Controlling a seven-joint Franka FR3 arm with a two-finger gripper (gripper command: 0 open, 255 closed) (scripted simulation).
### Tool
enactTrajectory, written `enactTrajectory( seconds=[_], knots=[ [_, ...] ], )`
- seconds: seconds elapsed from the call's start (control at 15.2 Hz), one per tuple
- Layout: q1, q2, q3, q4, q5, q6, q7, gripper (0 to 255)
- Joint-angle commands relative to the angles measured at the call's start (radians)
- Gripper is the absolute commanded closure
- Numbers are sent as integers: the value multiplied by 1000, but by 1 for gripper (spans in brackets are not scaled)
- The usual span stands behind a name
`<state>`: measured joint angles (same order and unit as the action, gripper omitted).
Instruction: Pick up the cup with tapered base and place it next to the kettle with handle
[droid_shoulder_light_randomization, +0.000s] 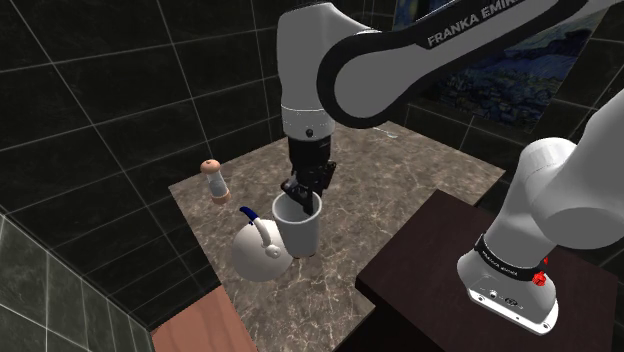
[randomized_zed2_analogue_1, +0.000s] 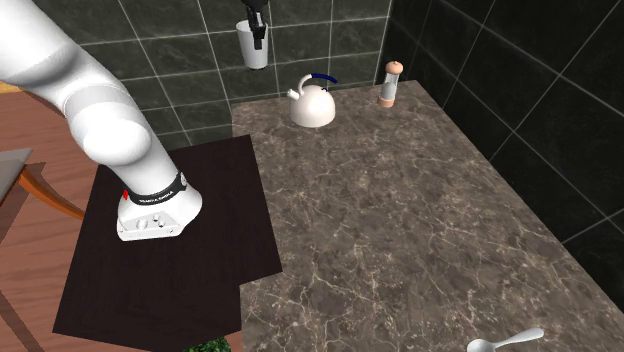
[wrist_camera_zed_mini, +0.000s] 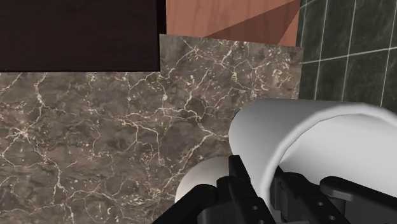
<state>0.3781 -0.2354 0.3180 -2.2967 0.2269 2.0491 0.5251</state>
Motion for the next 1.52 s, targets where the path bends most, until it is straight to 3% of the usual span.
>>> enactTrajectory(
  seconds=[0.0, 0.4, 1.45],
  knots=[
    [16, 38, 32, 42, -5, 4, 55, 255],
    [67, 197, 125, 206, -62, 15, 232, 255],
    [77, 304, 130, 93, -97, 228, 240, 255]
  ],
)
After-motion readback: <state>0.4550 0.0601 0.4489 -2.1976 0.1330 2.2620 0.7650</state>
